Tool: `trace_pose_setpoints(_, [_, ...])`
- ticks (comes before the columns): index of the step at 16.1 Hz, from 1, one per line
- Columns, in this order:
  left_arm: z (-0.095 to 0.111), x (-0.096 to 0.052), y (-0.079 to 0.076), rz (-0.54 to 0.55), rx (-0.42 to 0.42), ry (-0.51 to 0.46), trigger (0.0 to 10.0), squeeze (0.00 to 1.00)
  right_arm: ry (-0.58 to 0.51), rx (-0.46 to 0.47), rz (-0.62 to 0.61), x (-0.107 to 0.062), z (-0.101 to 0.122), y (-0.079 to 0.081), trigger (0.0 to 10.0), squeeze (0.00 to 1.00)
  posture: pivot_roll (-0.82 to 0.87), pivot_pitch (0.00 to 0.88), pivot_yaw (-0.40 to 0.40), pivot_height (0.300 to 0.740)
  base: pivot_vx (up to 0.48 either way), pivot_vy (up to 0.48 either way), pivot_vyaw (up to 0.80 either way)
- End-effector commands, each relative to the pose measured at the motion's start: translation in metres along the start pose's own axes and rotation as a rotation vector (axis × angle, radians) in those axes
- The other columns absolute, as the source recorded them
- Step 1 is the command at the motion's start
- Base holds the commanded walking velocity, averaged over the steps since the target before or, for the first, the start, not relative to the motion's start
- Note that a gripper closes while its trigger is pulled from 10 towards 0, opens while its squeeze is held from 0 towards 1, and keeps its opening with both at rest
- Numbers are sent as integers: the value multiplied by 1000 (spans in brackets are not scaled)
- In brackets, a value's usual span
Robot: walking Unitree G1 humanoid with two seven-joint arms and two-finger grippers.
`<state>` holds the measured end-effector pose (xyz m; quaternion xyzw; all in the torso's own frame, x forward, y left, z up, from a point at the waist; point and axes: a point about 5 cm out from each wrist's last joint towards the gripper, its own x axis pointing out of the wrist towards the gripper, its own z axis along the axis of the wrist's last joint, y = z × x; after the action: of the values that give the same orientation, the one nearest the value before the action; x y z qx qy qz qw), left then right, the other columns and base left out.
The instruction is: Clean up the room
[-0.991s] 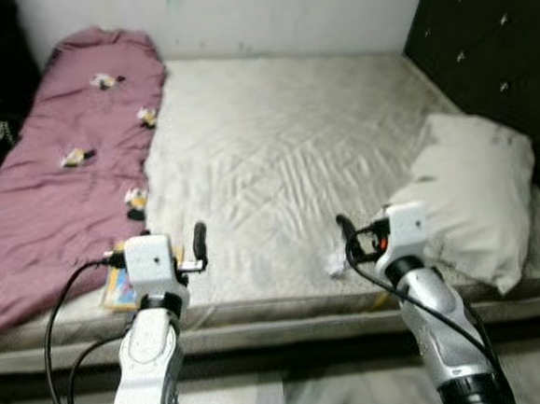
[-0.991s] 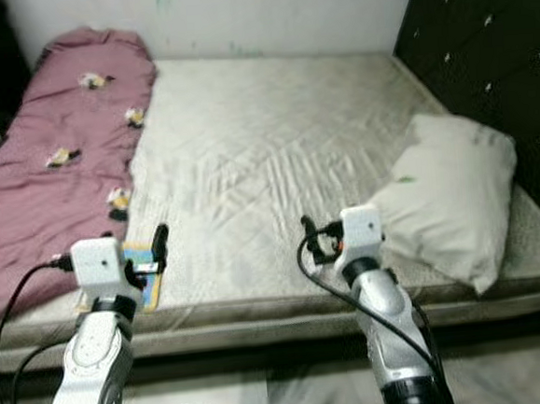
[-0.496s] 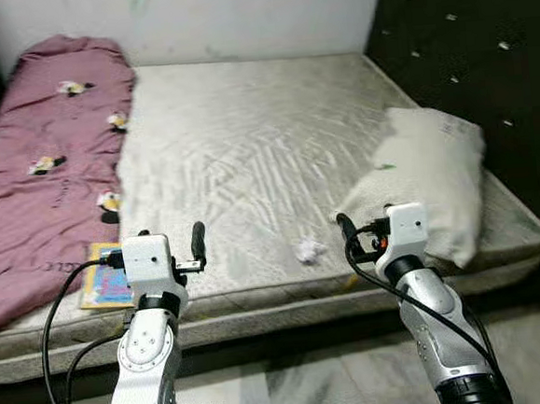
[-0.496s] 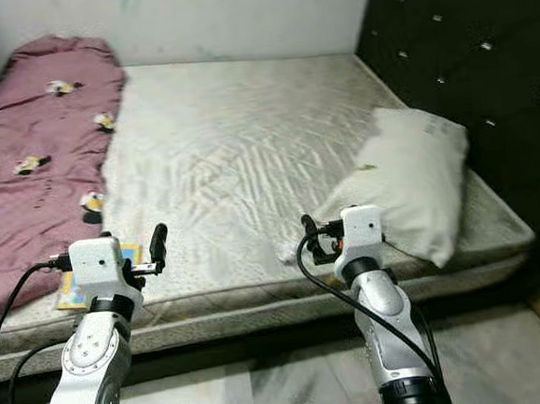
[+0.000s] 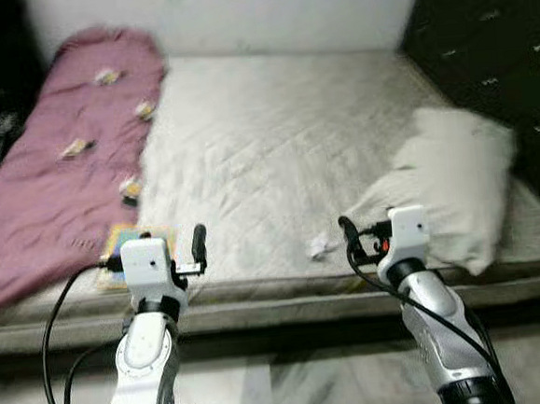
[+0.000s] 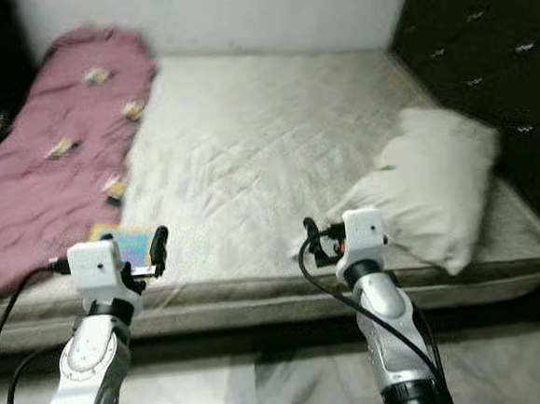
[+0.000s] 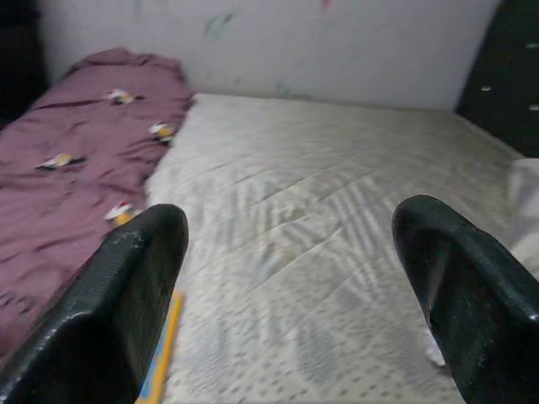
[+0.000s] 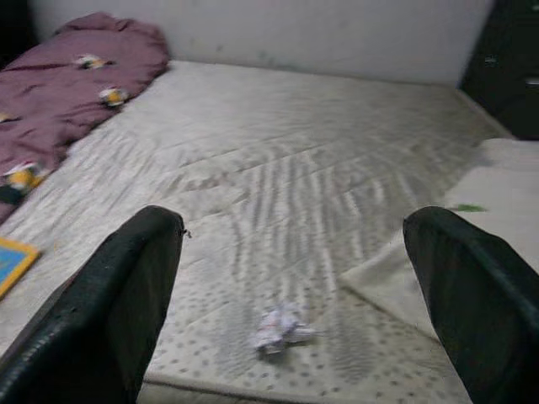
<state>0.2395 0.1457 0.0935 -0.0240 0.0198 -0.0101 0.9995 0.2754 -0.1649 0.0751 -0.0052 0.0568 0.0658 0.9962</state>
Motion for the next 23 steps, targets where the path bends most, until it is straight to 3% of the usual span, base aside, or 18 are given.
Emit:
trace_pose_setpoints(1, [5,2,-4,-24,-6,-22,10000,0,-10,-8,-23,0,3,-6,10000,0,-9,0,-59,740,439,0,0])
trace_pose_setpoints(10, [5,4,-3,-14,5,-17,10000,0,-9,-3,-28,0,3,-7,10000,0,-7,0,-58,740,401,0,-178])
trace_pose_setpoints(18, [1,6,1,36,25,9,10000,0,0,-3,-29,1,2,-7,10000,0,-3,0,-62,740,0,0,0])
trace_pose_setpoints(23, [-5,2,13,81,60,42,10000,0,7,-1,-33,2,1,-8,10000,0,6,0,-64,740,0,0,-776])
